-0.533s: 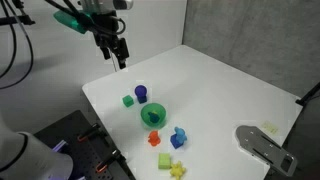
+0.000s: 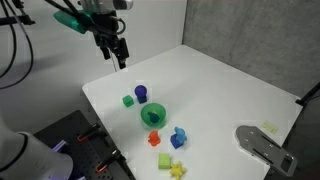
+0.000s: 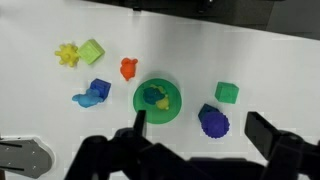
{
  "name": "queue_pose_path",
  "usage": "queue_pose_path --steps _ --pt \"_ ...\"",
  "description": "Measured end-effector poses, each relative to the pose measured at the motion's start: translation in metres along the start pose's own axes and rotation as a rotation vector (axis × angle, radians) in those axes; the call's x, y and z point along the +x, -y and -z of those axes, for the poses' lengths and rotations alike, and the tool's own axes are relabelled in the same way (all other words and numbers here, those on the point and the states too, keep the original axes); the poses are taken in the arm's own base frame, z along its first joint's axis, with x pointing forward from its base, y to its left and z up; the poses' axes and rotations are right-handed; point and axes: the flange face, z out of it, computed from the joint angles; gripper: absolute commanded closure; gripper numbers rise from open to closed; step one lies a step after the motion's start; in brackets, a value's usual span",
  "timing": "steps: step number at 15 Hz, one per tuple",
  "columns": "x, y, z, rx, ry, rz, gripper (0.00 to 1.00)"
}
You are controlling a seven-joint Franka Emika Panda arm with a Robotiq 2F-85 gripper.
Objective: Remove the green bear toy from the green bowl and put it on the table
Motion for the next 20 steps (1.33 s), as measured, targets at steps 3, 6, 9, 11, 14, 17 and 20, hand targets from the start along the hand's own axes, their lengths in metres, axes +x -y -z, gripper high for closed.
queue_pose_path --steps 3,6,9,11,14,17,20 --pt "0.0 0.0 0.0 0.0 0.0 0.0 0.0" --pt "0.002 0.0 -0.001 0.0 -0.003 0.0 0.0" --pt "0.01 0.0 0.0 -0.001 -0.028 0.001 0.0" --pt "0.017 0.0 -0.001 -0.001 -0.05 0.001 0.0" --pt "0.034 0.0 -0.007 -0.001 -0.071 0.001 0.0" --pt "0.053 0.0 -0.022 -0.001 -0.069 0.002 0.0" --pt "0.071 -0.001 -0.046 0.0 -0.052 0.001 0.0"
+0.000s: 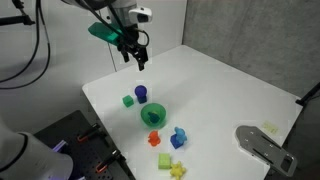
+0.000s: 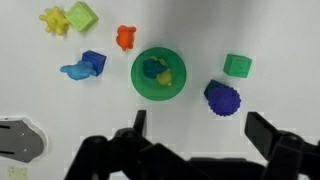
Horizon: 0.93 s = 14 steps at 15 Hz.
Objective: Remove the green bear toy from the green bowl and put it on the table
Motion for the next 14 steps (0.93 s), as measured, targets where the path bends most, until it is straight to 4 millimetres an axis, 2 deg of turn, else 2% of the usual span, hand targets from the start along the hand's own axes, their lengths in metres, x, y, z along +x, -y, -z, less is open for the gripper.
queue_pose_path --steps 7,14 --pt "0.028 -0.008 -0.071 0.005 0.023 -0.011 0.0" --pt "0.038 -0.022 -0.151 0.005 0.076 -0.031 0.0"
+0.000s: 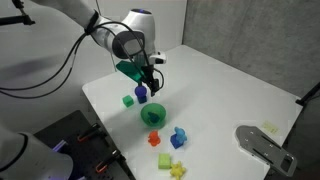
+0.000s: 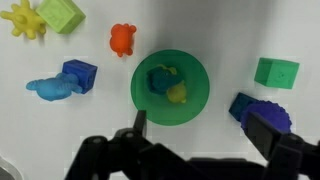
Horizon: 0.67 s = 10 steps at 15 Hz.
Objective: Remove the green bear toy from the green bowl and put it on the table
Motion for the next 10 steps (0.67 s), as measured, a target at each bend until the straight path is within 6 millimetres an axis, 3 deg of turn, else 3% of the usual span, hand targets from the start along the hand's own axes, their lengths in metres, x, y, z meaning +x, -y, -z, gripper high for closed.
queue_pose_path --steps 10 --pt "0.006 -0.011 -0.105 -0.006 0.061 0.007 0.0"
